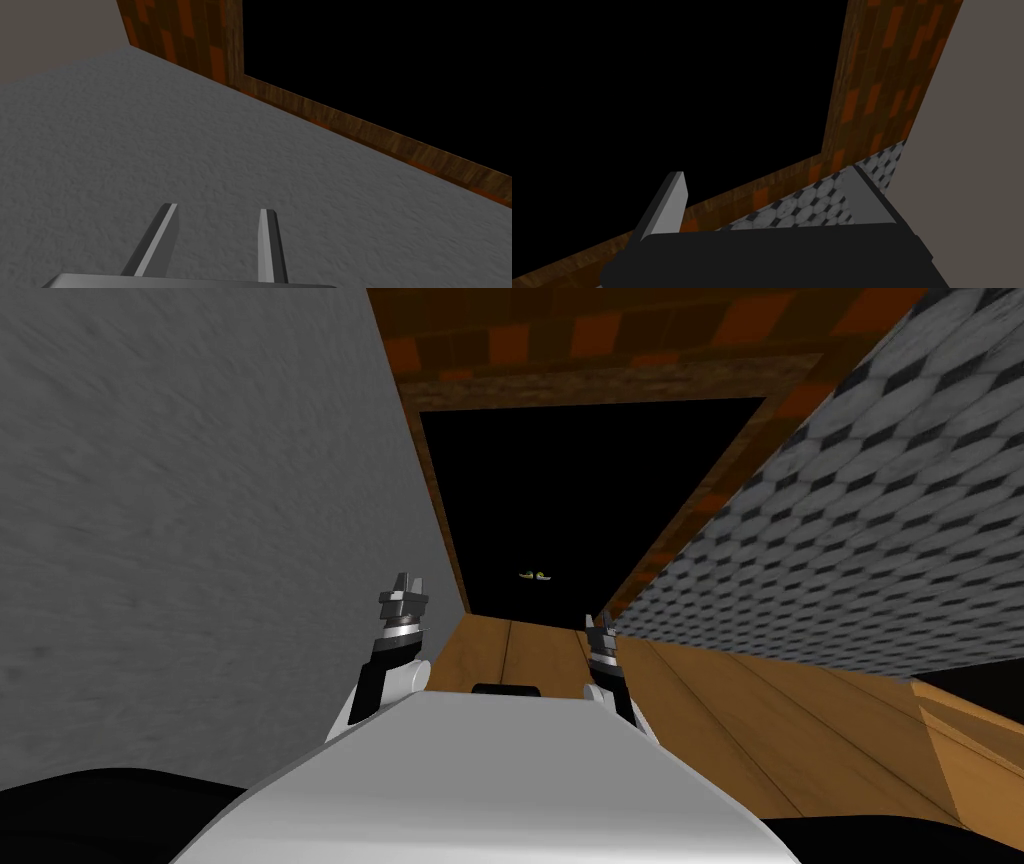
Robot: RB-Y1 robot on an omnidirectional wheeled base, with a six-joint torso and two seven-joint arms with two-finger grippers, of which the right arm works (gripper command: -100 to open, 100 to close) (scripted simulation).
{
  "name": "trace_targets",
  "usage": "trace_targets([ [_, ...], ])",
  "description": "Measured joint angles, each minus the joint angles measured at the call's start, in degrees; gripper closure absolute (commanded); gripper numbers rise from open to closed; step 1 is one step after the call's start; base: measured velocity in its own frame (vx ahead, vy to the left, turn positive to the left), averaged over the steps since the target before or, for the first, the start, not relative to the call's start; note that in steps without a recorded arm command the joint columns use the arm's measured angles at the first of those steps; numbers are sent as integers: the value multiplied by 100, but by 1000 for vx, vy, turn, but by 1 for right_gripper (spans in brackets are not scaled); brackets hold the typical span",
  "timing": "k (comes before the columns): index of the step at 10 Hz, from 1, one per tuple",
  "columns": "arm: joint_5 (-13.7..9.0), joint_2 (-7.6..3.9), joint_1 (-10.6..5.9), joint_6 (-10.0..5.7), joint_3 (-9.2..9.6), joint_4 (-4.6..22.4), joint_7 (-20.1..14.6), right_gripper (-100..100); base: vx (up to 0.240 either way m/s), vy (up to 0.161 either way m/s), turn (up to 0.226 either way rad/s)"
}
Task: Pull the door open
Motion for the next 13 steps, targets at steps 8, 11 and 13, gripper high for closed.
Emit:
trace_targets([
  [8,-142,-256,-179,-278,-88,1202,-227,-100,109,28,81],
  [11,-186,-337,-187,-423,-102,1645,-307,-100,103,20,75],
  [13,-220,-394,-158,-497,-118,1874,-370,-100,116,17,78],
])
